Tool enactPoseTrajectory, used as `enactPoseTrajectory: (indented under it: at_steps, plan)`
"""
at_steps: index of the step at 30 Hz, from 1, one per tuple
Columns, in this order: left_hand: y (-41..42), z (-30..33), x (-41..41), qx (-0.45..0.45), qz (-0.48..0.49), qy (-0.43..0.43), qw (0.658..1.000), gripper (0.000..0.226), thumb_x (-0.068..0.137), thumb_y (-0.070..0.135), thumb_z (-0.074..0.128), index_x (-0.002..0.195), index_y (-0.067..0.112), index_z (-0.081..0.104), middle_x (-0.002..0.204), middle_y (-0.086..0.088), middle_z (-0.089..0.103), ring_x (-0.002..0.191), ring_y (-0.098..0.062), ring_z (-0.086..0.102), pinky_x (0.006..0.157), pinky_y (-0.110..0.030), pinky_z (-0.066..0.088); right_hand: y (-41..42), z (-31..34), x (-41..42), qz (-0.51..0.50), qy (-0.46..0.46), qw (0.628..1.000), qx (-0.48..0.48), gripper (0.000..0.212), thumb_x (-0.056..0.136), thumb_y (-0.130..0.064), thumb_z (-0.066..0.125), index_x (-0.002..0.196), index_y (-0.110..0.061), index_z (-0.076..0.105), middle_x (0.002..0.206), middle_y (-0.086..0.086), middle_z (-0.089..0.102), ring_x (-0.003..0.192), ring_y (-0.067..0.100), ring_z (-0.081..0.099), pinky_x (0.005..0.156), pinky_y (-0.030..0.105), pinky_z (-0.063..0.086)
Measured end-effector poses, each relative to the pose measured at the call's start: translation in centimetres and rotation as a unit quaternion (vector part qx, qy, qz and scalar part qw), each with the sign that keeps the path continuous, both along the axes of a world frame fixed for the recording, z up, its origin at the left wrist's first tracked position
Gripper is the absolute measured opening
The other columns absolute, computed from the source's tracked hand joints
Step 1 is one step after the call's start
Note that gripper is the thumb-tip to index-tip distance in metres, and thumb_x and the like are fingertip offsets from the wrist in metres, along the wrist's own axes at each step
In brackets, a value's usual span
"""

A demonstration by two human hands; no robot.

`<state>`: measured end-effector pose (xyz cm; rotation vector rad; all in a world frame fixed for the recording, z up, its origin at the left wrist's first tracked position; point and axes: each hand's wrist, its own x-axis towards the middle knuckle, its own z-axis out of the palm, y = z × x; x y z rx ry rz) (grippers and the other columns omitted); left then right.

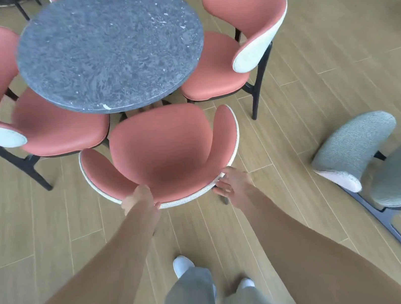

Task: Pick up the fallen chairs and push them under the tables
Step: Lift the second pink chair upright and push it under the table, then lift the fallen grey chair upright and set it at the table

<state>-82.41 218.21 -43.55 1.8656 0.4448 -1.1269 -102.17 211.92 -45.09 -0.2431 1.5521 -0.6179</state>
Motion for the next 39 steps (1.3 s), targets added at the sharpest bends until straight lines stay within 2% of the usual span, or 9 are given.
enactPoseTrajectory:
  at_steps: [3, 6, 9, 14, 19, 24, 27, 32, 39]
  plan:
    - [-2.2, 3.6, -2.5, -0.1, -0.084, -0.043, 0.99, 0.031, 0.096, 0.009, 0.051, 0.125, -0.001, 0.056, 0.122, -0.015, 0.064, 0.119, -0.029, 0.061, 0.088, -0.037, 0.056, -1.1, 3.2, -2.0, -0.007, 0.01, 0.998, -0.058, 0.028, 0.092, -0.007, 0.051, 0.115, 0.001, 0.065, 0.111, 0.019, 0.07, 0.104, 0.029, 0.069, 0.086, 0.043, 0.06]
    - [-4.0, 7.8, -7.0, -0.197, -0.148, -0.072, 0.966, 0.029, 0.094, 0.01, 0.057, 0.119, -0.003, 0.062, 0.102, -0.013, 0.068, 0.097, -0.025, 0.068, 0.071, -0.033, 0.06, -1.5, 7.0, -5.2, -0.024, -0.05, 0.99, -0.133, 0.03, 0.093, -0.007, 0.05, 0.12, 0.0, 0.061, 0.113, 0.017, 0.07, 0.104, 0.03, 0.069, 0.086, 0.042, 0.059]
    - [-5.2, 11.9, -13.2, -0.273, -0.238, -0.09, 0.928, 0.032, 0.093, 0.015, 0.062, 0.12, -0.001, 0.064, 0.112, -0.017, 0.07, 0.098, -0.027, 0.068, 0.083, -0.039, 0.06, -1.0, 11.2, -9.8, -0.032, -0.099, 0.973, -0.207, 0.037, 0.093, -0.014, 0.054, 0.128, 0.0, 0.056, 0.113, 0.014, 0.07, 0.101, 0.025, 0.07, 0.077, 0.034, 0.058]
    - [-6.2, 17.8, -26.8, -0.367, -0.339, -0.091, 0.861, 0.032, 0.096, 0.014, 0.056, 0.122, -0.003, 0.063, 0.112, -0.016, 0.07, 0.098, -0.027, 0.067, 0.088, -0.042, 0.057, -0.1, 17.2, -23.0, -0.048, -0.078, 0.945, -0.313, 0.045, 0.094, -0.02, 0.056, 0.134, 0.0, 0.05, 0.117, 0.015, 0.07, 0.105, 0.024, 0.07, 0.085, 0.038, 0.058]
    - [-7.9, 21.2, -37.0, -0.418, -0.403, -0.062, 0.812, 0.022, 0.096, 0.013, 0.057, 0.11, 0.002, 0.069, 0.111, -0.018, 0.07, 0.097, -0.029, 0.068, 0.087, -0.044, 0.057, 0.4, 21.0, -36.1, -0.112, -0.012, 0.925, -0.361, 0.032, 0.096, -0.016, 0.048, 0.118, 0.001, 0.063, 0.116, 0.019, 0.07, 0.102, 0.028, 0.07, 0.089, 0.043, 0.057]
    - [-10.4, 23.5, -44.7, -0.447, -0.43, -0.025, 0.784, 0.023, 0.095, 0.01, 0.058, 0.112, -0.002, 0.067, 0.107, -0.019, 0.069, 0.088, -0.027, 0.068, 0.077, -0.039, 0.059, -0.1, 23.4, -42.9, -0.153, 0.025, 0.903, -0.4, 0.027, 0.096, -0.019, 0.046, 0.108, -0.008, 0.068, 0.11, 0.013, 0.074, 0.097, 0.022, 0.072, 0.07, 0.03, 0.057]
    - [-13.0, 24.7, -48.3, -0.472, -0.441, -0.007, 0.763, 0.016, 0.096, 0.007, 0.056, 0.106, 0.003, 0.067, 0.107, -0.016, 0.068, 0.085, -0.023, 0.067, 0.071, -0.034, 0.059, -1.9, 24.2, -45.1, -0.184, 0.038, 0.89, -0.416, 0.025, 0.095, -0.018, 0.047, 0.104, -0.009, 0.069, 0.108, 0.013, 0.074, 0.097, 0.024, 0.072, 0.071, 0.031, 0.057]
    - [-20.4, 26.0, -51.9, -0.513, -0.465, 0.01, 0.722, 0.018, 0.096, 0.01, 0.055, 0.109, 0.009, 0.068, 0.115, -0.01, 0.069, 0.101, -0.025, 0.067, 0.086, -0.042, 0.056, -8.3, 25.6, -47.4, -0.211, 0.073, 0.866, -0.448, 0.027, 0.096, -0.018, 0.048, 0.108, -0.005, 0.068, 0.107, 0.013, 0.075, 0.101, 0.027, 0.071, 0.087, 0.042, 0.058]
    - [-33.5, 26.7, -55.2, -0.513, -0.521, 0.056, 0.68, 0.021, 0.097, 0.01, 0.053, 0.112, 0.01, 0.067, 0.119, -0.012, 0.07, 0.105, -0.024, 0.067, 0.093, -0.045, 0.055, -18.9, 26.9, -49.8, -0.268, 0.118, 0.844, -0.449, 0.027, 0.095, -0.017, 0.048, 0.108, -0.005, 0.069, 0.106, 0.012, 0.075, 0.101, 0.026, 0.071, 0.092, 0.045, 0.056]
